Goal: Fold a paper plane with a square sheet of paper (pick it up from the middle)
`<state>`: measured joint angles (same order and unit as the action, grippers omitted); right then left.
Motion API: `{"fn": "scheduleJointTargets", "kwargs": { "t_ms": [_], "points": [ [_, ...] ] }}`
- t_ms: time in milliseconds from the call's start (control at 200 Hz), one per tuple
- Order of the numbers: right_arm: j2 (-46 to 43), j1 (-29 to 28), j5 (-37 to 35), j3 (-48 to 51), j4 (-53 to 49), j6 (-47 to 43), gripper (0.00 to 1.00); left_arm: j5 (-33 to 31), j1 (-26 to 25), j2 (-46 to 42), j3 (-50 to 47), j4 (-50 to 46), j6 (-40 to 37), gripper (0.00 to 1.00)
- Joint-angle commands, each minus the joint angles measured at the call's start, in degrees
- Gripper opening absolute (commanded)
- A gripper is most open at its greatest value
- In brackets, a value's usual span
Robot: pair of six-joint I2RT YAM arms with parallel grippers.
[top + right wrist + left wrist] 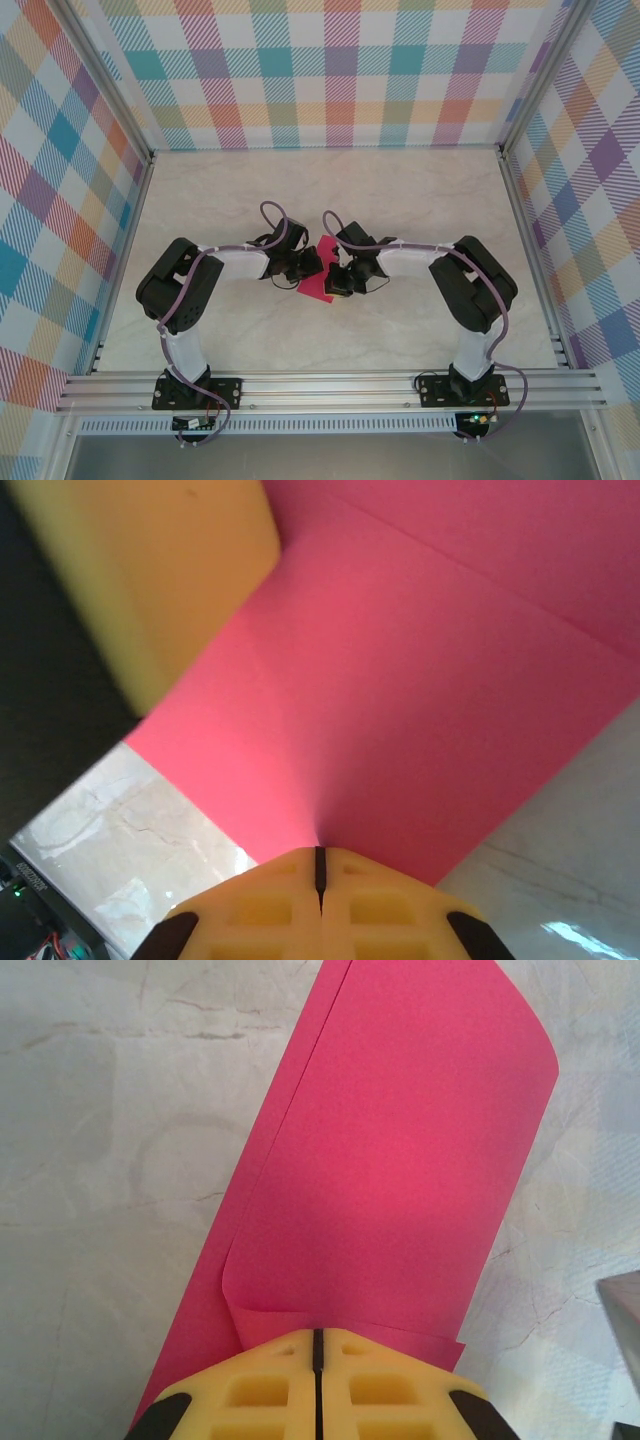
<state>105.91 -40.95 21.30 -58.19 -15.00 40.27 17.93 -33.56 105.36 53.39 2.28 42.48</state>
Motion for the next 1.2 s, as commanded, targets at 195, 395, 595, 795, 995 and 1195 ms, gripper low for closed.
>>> {"fn": "scheduleJointTargets", "kwargs": {
  "t_ms": [195,395,595,795,995,1195],
  "points": [
    [0.0,-1.0,5.2,3.9,-1.6,-0.8,0.05,-2.9,0.0,2.0,-2.3,-5.1,0.6,0.07],
    [-1.6,-1.6,5.4,5.5,-4.1,-2.2,0.05,-2.9,0.0,2.1,-2.6,-4.8,0.7,0.07],
    [-1.6,-2.3,5.7,5.5,-5.3,-3.0,0.05,-2.9,0.0,2.0,-2.7,-5.0,0.7,0.07],
    [-3.0,-2.3,4.2,5.7,-6.6,-3.1,0.05,-2.9,-0.1,2.1,-2.7,-5.0,0.6,0.07],
    [-3.2,-2.3,3.6,5.2,-7.1,-3.2,0.05,-2.9,0.0,2.0,-2.8,-4.8,0.7,0.07],
    [-7.7,-2.3,-0.5,4.0,-4.3,-1.2,0.05,-2.8,0.0,1.8,-2.8,-5.0,0.4,0.07]
  ]
}}
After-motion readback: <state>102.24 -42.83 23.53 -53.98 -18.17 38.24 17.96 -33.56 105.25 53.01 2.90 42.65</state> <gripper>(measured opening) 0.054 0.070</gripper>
